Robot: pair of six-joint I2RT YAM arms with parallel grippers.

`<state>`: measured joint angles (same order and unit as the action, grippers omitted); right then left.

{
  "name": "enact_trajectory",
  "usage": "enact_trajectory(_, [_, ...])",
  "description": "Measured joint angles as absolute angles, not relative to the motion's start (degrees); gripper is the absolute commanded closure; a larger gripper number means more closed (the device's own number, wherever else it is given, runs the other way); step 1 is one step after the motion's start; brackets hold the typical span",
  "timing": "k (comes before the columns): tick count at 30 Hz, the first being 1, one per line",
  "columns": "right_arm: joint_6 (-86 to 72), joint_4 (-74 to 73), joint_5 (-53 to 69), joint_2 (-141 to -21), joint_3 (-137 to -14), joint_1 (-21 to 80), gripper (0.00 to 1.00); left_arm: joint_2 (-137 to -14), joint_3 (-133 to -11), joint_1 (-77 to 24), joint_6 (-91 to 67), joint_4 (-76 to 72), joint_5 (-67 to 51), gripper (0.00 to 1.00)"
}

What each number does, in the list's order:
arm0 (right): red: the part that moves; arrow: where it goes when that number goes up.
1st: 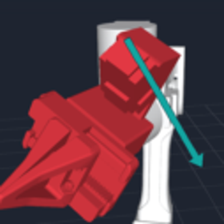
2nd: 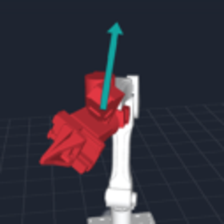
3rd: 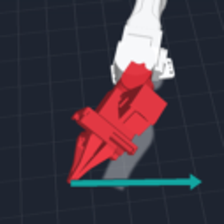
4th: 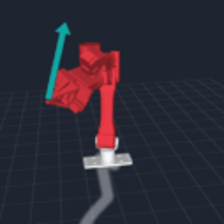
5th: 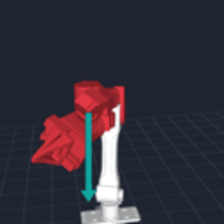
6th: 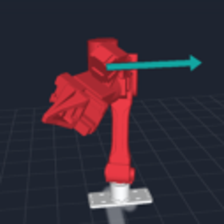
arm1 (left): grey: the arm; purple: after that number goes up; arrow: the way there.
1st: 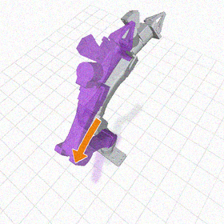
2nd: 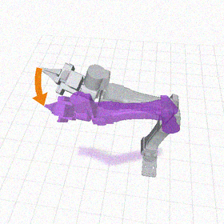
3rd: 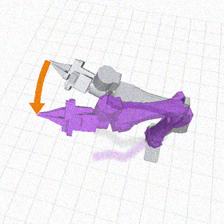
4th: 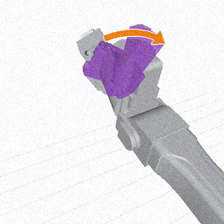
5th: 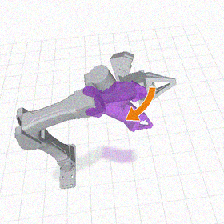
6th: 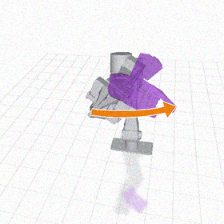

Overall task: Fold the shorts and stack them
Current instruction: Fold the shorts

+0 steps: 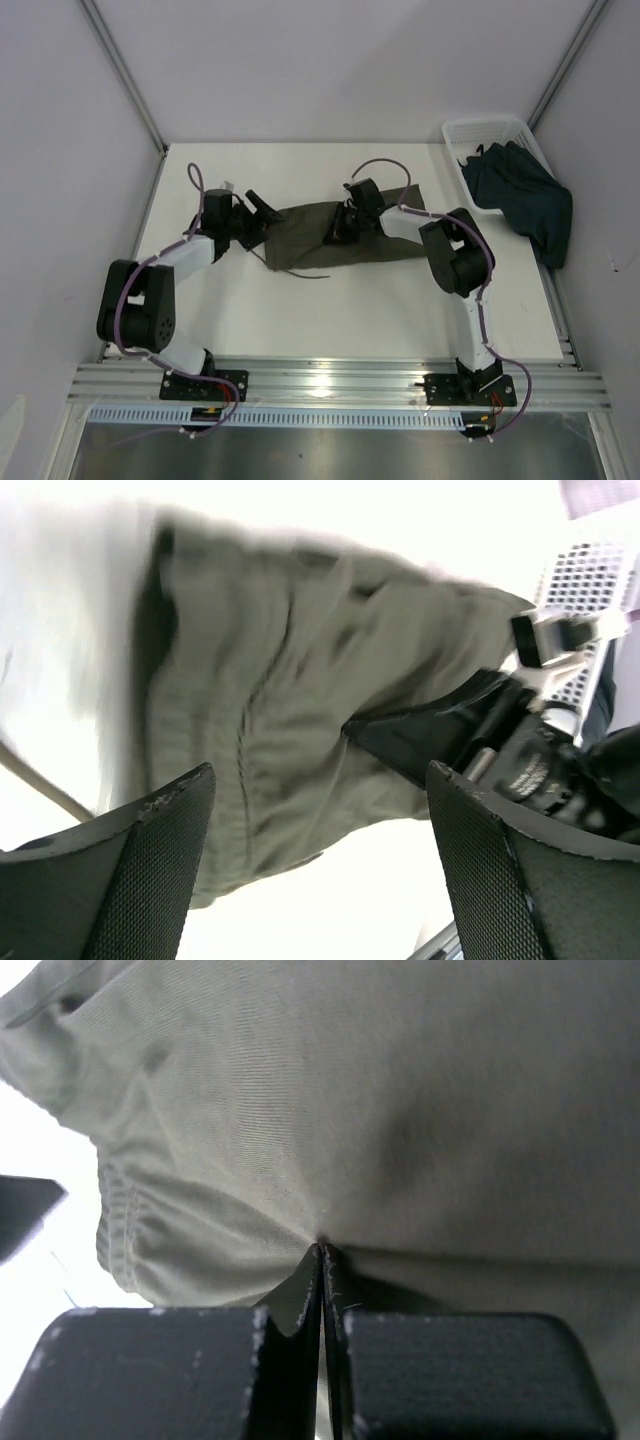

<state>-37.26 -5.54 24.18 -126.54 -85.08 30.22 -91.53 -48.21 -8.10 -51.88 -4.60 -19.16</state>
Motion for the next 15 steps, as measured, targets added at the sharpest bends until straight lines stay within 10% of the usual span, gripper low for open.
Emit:
enact_trajectory(7, [-33.04,-7.97,22.44,-115.02,-70.17,30.28,1.00,-72.66,-41.19,-8.23,-49.28,1.85,-16.56,0.06])
enact_trajectory(15, [-27.79,-11.35,17.61,-107.28,-64.77,33.52,0.55,-63.61,-32.53,-8.23,-46.35,5.32,-15.62,0.06])
